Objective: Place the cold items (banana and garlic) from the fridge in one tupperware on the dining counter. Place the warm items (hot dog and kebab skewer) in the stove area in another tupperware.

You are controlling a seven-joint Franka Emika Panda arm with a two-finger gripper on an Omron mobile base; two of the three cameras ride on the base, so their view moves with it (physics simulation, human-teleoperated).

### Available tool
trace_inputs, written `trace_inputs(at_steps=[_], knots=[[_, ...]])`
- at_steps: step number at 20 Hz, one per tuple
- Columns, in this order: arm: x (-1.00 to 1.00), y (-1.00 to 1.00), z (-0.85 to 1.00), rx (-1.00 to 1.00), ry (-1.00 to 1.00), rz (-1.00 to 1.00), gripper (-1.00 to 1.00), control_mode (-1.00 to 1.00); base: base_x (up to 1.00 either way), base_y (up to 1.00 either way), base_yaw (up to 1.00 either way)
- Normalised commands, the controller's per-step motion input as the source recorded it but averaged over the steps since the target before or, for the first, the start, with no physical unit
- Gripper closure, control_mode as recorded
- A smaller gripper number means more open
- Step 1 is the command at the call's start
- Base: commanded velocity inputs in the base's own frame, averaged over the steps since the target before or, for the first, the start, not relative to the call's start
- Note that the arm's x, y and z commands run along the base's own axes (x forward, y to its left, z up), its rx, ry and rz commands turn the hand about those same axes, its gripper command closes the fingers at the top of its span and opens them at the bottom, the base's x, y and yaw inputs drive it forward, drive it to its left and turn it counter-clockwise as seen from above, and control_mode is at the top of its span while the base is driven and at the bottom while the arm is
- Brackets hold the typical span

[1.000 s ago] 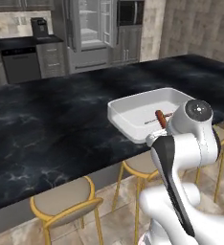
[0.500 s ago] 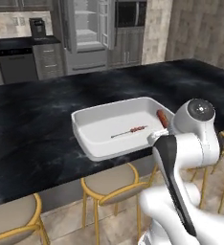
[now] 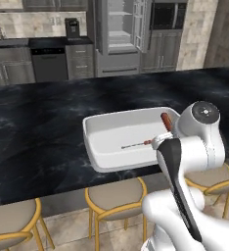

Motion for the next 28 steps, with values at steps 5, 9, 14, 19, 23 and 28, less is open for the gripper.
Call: trace_inputs(at_steps=[5, 9, 14, 19, 23, 28], knots=[[1.00, -0.11, 0.00, 0.09, 0.09, 0.35, 1.00, -1.00, 0.00, 0.00, 0.00], [1.00, -0.01, 0.00, 0.00, 0.20, 0.37, 1.00, -1.00, 0.00, 0.00, 0.00], [1.00, -0.02, -0.05, -0.01, 0.22, 0.37, 1.00, -1.00, 0.00, 0.00, 0.00], [1.00, -0.02, -0.39, -0.13, 0.27, 0.37, 1.00, -1.00, 0.00, 0.00, 0.00], [0.91, -0.01, -0.59, -0.19, 0.28, 0.34, 1.00, -1.00, 0.00, 0.00, 0.00], [0.72, -0.05, -0.61, -0.07, 0.13, 0.29, 1.00, -1.00, 0.00, 0.00, 0.00]])
